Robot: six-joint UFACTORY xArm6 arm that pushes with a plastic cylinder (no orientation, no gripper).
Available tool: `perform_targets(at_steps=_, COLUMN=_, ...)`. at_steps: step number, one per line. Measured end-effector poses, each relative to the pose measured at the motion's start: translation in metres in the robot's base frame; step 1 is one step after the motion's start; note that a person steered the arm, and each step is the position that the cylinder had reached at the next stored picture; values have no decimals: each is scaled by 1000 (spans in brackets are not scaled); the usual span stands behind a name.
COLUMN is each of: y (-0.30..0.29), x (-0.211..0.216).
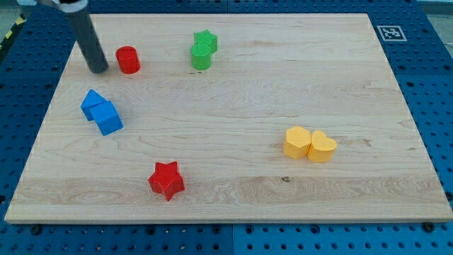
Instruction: Place the red circle diagonally top right side to the blue triangle
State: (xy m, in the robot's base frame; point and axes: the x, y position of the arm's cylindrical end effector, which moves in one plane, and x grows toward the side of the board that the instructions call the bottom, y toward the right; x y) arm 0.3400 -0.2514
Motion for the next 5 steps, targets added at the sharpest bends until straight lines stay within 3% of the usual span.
perform_targets(at_steps=1, y=-10, x=-8)
perform_targets(at_steps=2, y=18, x=-36)
perform_targets(at_steps=3, y=81, x=-21)
perform_targets(at_steps=4, y=87, x=2)
perform_targets(at_steps=5, y=68, x=-9)
